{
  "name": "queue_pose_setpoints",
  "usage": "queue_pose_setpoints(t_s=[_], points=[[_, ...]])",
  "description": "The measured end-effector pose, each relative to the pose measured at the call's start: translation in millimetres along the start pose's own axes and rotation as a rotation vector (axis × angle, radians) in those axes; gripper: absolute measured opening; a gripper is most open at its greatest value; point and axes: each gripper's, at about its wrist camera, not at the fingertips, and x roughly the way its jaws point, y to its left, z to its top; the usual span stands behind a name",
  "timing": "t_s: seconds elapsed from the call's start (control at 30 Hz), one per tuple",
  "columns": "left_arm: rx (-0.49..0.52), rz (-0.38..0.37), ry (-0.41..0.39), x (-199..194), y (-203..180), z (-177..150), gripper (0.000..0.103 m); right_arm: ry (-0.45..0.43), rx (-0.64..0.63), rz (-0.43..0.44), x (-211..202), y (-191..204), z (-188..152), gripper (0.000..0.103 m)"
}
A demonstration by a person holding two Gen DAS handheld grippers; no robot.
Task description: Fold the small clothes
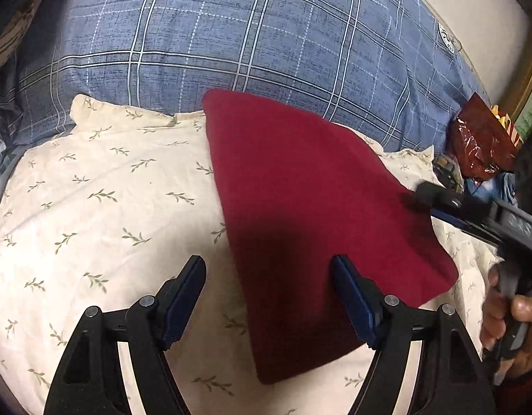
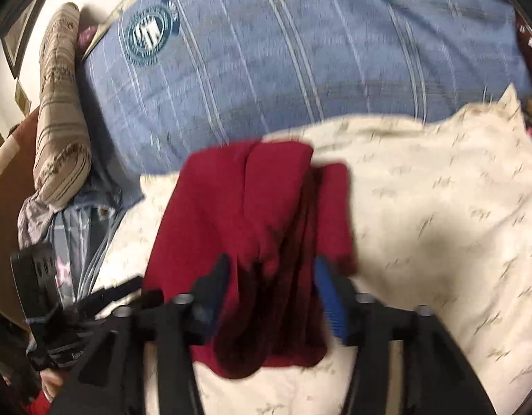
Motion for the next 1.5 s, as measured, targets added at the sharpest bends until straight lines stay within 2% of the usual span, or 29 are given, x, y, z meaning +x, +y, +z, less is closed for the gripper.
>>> queue_pose_setpoints(t_s=[0.07,0.1,0.13,0.17,0.23,0.3,0.37,0.4,0.43,0.47,0.5,0.6,0.67,0.73,0.77,0.8,0.83,0.87,0.9,0.93,1.0,1.17,1.27,1.3,1.33,1.4,1.5], points=[[0.004,0.002,-0.001,2.7,-0.3,-0.7,0.076,0.023,0.006,0.022,16.9,5.0,7.1,0.063],[0.005,0.003,0.000,3.8,-0.6,-1.0,0.077,0.050,0.004,0.030,27.5,2.9,7.6,0.054],[0.005,-0.002,0.006,5.6,0.0,-1.0,0.078,0.084,-0.022,0.011,40.2,3.8,4.2,0.025],[0.002,-0.007,0.008,6.6,0.3,-0.5,0.078,0.092,-0.063,-0.015,42.5,4.4,-3.1,0.023],[-0.002,-0.016,0.011,8.3,1.4,1.1,0.079,0.053,-0.091,-0.029,42.0,3.5,-12.8,0.023],[-0.008,-0.020,0.001,9.5,1.5,5.7,0.079,0.046,-0.088,-0.016,36.8,3.6,-12.9,0.024],[-0.022,-0.030,-0.004,11.3,2.5,11.7,0.079,0.011,-0.067,0.015,29.3,1.2,-6.6,0.033],[-0.031,-0.037,-0.008,12.8,3.5,14.7,0.079,-0.033,-0.046,0.015,23.8,-2.8,-2.8,0.053],[-0.039,-0.042,-0.009,15.0,4.4,17.6,0.080,-0.081,-0.023,-0.017,18.8,-8.4,-0.6,0.078],[-0.048,-0.048,-0.003,19.9,5.5,20.9,0.082,-0.105,-0.007,-0.031,17.7,-11.7,0.6,0.087],[-0.054,-0.053,0.007,25.2,6.4,23.3,0.085,-0.110,0.012,-0.017,20.7,-17.8,2.3,0.091],[-0.094,-0.066,0.029,44.5,10.8,32.2,0.092,-0.007,0.106,0.076,46.6,-34.8,4.2,0.091],[-0.108,-0.083,0.041,56.9,10.7,37.5,0.093,0.052,0.163,0.201,65.5,-43.9,1.1,0.091],[-0.112,-0.101,0.058,68.0,10.1,40.6,0.092,0.066,0.152,0.239,76.0,-41.8,-1.2,0.091],[-0.116,-0.113,0.062,72.4,9.6,42.1,0.086,0.056,0.117,0.233,75.9,-37.3,-1.6,0.088],[-0.114,-0.126,0.067,74.3,9.2,43.4,0.076,0.067,0.085,0.213,77.5,-31.4,-2.4,0.075],[-0.112,-0.127,0.067,74.2,8.2,45.0,0.072,0.071,0.075,0.197,76.4,-29.2,-3.8,0.065],[-0.101,-0.121,0.060,70.9,5.4,46.7,0.063,0.058,0.066,0.188,72.2,-26.4,-5.0,0.062],[-0.083,-0.118,0.058,66.3,2.8,47.8,0.056,0.052,0.053,0.183,66.5,-23.3,-5.4,0.052],[-0.070,-0.118,0.058,61.0,0.5,48.3,0.054,0.047,0.045,0.184,60.9,-19.2,-5.0,0.047],[-0.067,-0.125,0.060,41.6,-2.7,46.3,0.052,0.035,0.039,0.212,46.6,-11.3,-3.4,0.044],[-0.041,-0.089,0.062,-20.7,-4.8,20.4,0.054,0.051,0.009,0.294,0.0,21.8,-22.7,0.044],[-0.086,-0.049,0.105,-30.5,5.5,-6.6,0.055,0.102,-0.010,0.323,-11.0,41.4,-53.7,0.047],[-0.089,-0.029,0.118,-27.5,8.3,-14.5,0.055,0.116,-0.018,0.308,-10.3,43.8,-60.8,0.051],[-0.090,-0.004,0.128,-22.9,11.2,-22.2,0.056,0.141,-0.036,0.254,-6.1,47.7,-72.7,0.058],[-0.105,0.017,0.112,-18.6,15.4,-32.5,0.062,0.184,-0.075,0.125,-1.7,51.2,-87.5,0.062],[-0.115,0.055,0.050,-24.3,15.7,-31.3,0.066,0.100,-0.062,0.138,-33.4,54.4,-91.3,0.063]])
